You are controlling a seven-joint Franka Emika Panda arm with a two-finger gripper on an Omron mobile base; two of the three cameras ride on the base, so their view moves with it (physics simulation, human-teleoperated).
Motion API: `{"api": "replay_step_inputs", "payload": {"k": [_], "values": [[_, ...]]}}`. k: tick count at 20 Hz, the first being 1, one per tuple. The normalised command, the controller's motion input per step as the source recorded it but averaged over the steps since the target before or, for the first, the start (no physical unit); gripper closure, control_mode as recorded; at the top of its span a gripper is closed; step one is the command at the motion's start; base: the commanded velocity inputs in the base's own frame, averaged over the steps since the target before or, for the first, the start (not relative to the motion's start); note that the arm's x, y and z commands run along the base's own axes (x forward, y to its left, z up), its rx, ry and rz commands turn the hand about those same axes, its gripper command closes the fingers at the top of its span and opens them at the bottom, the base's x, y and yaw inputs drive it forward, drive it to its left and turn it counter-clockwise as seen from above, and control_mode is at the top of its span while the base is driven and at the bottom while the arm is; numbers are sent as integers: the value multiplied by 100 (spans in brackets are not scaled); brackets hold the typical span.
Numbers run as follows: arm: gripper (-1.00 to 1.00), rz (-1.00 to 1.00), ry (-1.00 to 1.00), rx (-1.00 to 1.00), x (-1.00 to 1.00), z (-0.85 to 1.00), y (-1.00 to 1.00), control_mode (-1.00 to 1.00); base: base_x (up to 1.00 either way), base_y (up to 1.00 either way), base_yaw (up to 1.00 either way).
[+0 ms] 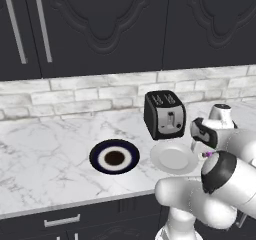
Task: Place the pastries on the plates.
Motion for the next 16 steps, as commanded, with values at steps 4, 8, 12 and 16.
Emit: {"api": "replay_step_inputs", "payload": {"k": [4, 8, 12, 16], "values": [[100, 0, -13, 0, 0, 51, 64, -100, 0, 0, 0], [100, 0, -15, 0, 0, 41, 78, -100, 0, 0, 0], [100, 0, -8, 0, 4, 4, 72, -100, 0, 0, 0], [100, 2, -3, 0, 9, 0, 57, -100, 0, 0, 0]]}}
